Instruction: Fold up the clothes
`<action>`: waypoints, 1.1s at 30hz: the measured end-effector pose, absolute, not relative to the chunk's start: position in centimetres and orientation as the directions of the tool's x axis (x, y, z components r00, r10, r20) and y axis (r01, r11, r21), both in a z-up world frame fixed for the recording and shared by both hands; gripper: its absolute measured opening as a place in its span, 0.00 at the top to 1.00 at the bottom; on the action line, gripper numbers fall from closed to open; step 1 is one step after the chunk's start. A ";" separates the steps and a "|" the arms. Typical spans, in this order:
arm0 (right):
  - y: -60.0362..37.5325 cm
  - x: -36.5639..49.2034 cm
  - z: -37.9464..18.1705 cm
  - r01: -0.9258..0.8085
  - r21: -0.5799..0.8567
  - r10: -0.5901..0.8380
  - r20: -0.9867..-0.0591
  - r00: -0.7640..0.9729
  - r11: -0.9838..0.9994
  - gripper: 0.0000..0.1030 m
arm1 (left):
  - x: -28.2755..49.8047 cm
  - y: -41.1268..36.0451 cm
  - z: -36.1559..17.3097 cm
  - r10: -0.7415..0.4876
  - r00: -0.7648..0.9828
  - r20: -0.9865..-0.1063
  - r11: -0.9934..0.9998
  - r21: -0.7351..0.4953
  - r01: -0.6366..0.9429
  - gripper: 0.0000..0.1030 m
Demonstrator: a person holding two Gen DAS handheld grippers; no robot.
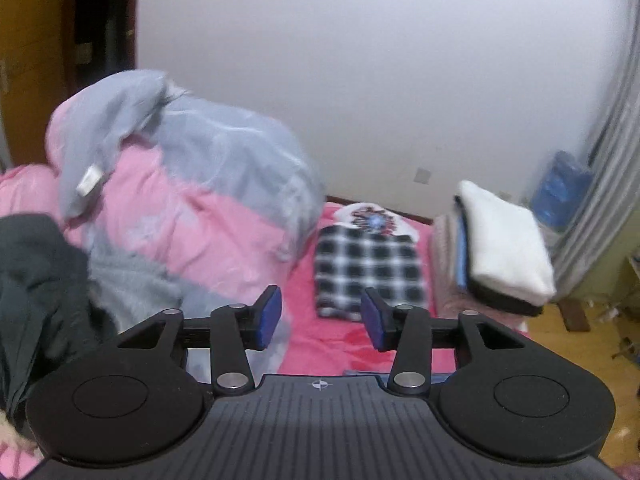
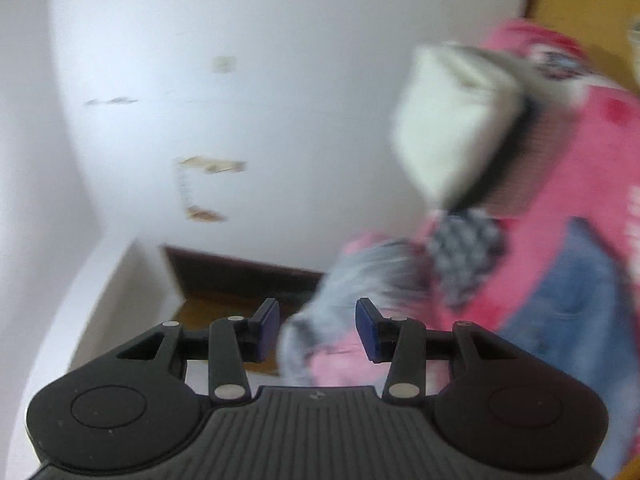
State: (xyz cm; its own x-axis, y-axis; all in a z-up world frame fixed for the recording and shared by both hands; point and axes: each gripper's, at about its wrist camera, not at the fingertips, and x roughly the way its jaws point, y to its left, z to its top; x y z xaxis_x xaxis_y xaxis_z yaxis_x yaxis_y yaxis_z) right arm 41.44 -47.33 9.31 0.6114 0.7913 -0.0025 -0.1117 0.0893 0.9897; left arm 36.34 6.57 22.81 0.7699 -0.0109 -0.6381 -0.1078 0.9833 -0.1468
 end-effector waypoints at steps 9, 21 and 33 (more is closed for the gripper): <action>-42.6 41.4 8.5 -0.030 0.984 0.819 -0.129 0.560 0.176 0.56 | 40.0 0.9 8.7 -0.268 0.626 -0.733 0.960 -0.259 0.107 0.58; -33.8 44.8 -4.0 -0.062 0.711 0.648 -0.597 0.473 0.700 0.59 | 41.3 -3.4 -3.6 -0.414 0.453 -0.789 0.894 -0.258 0.367 0.59; -28.6 47.2 -7.9 -0.286 0.337 0.442 -0.708 0.550 0.897 0.65 | 45.3 -3.5 -11.3 -0.429 0.486 -0.761 0.896 -0.288 0.339 0.67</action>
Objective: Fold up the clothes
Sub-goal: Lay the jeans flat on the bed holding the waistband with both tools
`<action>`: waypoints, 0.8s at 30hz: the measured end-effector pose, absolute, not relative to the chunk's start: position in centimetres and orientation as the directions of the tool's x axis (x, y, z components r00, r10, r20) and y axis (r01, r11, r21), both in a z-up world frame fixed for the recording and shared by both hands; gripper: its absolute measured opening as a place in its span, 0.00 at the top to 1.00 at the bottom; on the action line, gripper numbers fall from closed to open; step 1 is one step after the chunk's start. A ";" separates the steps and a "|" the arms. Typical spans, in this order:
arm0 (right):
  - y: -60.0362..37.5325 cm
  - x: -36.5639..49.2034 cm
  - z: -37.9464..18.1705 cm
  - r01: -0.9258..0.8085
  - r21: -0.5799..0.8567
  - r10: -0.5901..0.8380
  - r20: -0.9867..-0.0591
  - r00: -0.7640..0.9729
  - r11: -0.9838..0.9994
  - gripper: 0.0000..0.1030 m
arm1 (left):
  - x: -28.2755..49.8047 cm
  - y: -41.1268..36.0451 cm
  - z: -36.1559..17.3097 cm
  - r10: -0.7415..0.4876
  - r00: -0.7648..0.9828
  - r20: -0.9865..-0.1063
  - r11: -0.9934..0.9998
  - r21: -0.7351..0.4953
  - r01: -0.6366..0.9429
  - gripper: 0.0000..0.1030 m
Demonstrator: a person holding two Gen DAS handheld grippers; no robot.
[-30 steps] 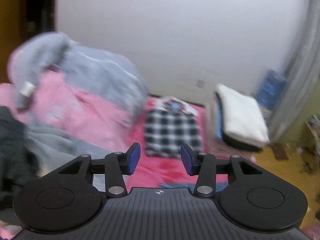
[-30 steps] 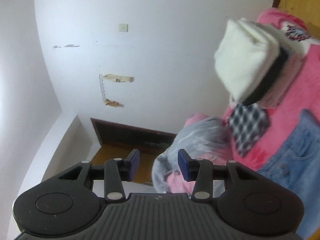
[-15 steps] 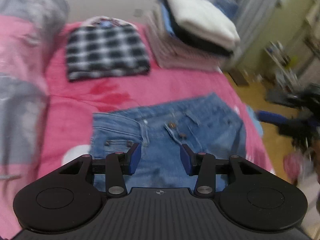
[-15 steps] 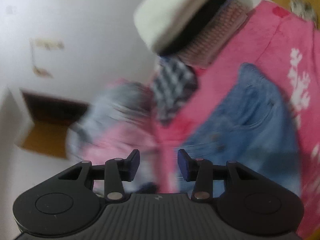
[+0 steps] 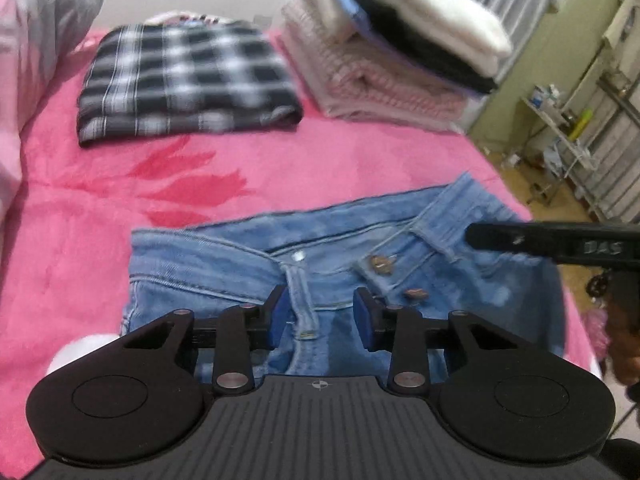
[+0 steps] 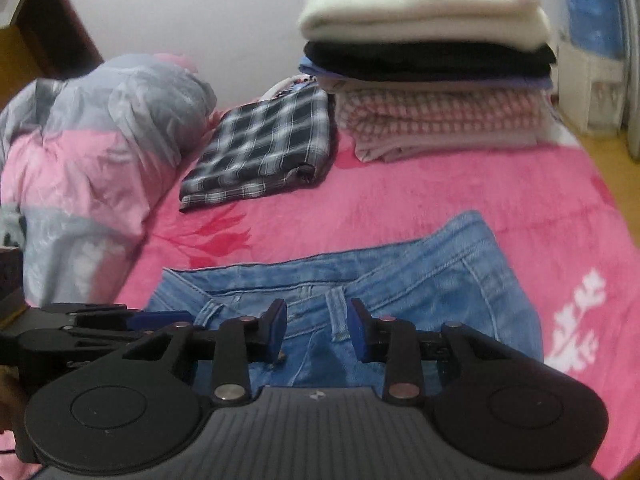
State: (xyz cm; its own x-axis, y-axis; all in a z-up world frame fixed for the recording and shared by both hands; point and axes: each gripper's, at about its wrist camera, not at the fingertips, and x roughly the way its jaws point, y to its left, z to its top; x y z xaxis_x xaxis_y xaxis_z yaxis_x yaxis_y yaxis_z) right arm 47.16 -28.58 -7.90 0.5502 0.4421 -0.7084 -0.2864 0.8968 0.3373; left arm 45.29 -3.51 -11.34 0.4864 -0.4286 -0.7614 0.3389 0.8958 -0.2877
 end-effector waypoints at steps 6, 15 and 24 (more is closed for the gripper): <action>-26.7 47.2 -8.4 -0.346 0.189 0.364 -0.744 0.561 0.919 0.65 | 44.5 -3.4 -12.5 -0.432 0.498 -0.752 0.893 -0.279 0.353 0.66; -24.6 48.5 -11.3 -0.365 0.095 0.282 -0.816 0.505 0.926 0.65 | 43.7 -4.8 -12.6 -0.361 0.527 -0.769 0.914 -0.179 0.364 0.74; -25.5 47.8 -8.7 -0.323 0.116 0.293 -0.763 0.576 0.939 0.87 | 43.5 -4.8 -10.7 -0.329 0.644 -0.690 0.936 -0.152 0.316 0.88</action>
